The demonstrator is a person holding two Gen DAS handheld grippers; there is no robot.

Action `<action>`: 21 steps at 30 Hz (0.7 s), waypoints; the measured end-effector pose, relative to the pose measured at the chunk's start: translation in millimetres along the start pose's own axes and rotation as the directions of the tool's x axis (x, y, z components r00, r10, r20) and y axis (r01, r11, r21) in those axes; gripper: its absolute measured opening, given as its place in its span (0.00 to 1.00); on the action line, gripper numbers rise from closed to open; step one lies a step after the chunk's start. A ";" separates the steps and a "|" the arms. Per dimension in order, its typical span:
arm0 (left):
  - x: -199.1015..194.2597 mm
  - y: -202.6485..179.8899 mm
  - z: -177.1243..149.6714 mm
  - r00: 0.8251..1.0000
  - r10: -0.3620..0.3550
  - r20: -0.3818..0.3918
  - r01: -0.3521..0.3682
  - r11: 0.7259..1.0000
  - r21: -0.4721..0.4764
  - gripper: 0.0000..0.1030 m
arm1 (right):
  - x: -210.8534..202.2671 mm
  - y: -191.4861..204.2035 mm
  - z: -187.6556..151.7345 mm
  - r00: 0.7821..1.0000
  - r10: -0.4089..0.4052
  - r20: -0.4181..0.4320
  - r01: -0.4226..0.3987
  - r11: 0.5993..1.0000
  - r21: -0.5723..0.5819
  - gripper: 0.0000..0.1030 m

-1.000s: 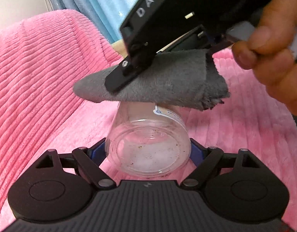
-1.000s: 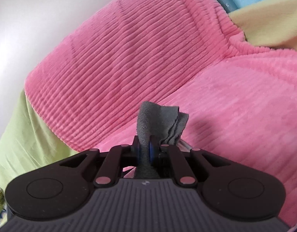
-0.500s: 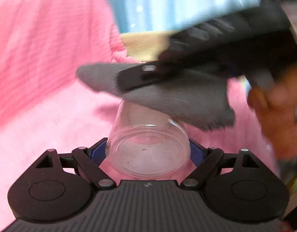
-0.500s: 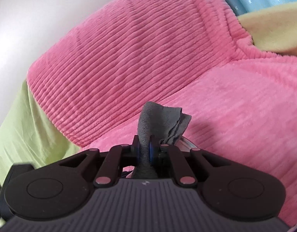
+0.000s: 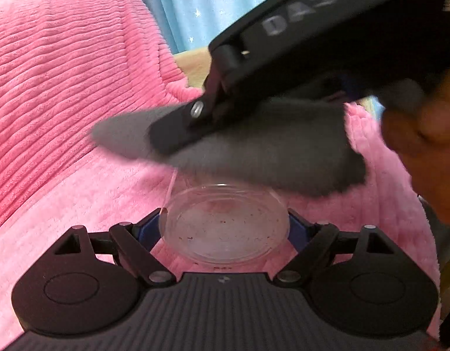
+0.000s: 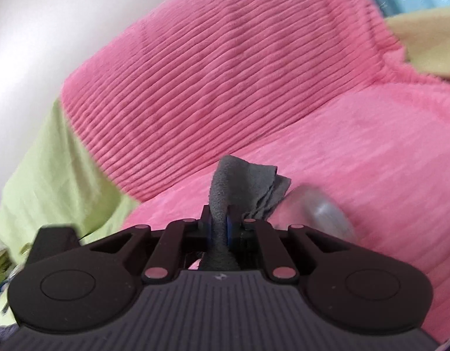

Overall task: Clean container
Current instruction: 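Hold the jar in the left gripper while the right gripper rubs the cloth over its side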

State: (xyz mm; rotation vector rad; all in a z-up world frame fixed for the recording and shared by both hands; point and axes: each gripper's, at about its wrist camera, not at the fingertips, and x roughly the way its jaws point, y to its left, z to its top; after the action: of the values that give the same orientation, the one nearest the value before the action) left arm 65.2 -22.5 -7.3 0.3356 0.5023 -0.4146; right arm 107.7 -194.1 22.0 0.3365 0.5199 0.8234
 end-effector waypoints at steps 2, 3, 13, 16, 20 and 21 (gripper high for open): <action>-0.1 -3.7 -0.2 1.000 0.006 0.003 -0.006 1.000 0.018 0.82 | -2.5 -9.4 2.5 0.998 -0.051 0.046 0.048 0.998 0.046 0.06; 1.8 -4.1 1.0 1.000 0.008 0.001 -0.008 1.000 0.021 0.83 | -3.1 -10.3 2.2 0.997 -0.057 0.052 0.054 0.997 0.059 0.06; 4.7 -0.6 2.3 1.000 -0.006 -0.007 0.006 1.000 -0.005 0.82 | 2.1 1.3 2.2 1.000 -0.016 0.011 0.016 1.000 0.013 0.06; 4.9 -0.4 1.8 1.000 -0.008 -0.008 0.008 1.000 -0.005 0.83 | -0.4 -7.2 1.1 0.999 -0.013 0.031 0.011 0.998 0.062 0.06; 5.0 -0.8 1.4 1.000 -0.009 -0.010 0.009 1.000 -0.009 0.83 | 1.7 -4.6 2.1 0.999 -0.022 0.030 0.020 0.999 0.041 0.06; 5.3 -0.5 1.4 1.000 -0.010 -0.010 0.010 1.000 -0.010 0.83 | 1.7 -5.0 2.9 0.999 -0.019 0.030 0.017 0.999 0.047 0.06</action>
State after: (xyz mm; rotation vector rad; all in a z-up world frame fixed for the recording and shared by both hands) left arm 69.7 -25.1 -9.0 0.3255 0.5163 -0.4200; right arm 113.2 -196.2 21.5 0.3867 0.5137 0.7881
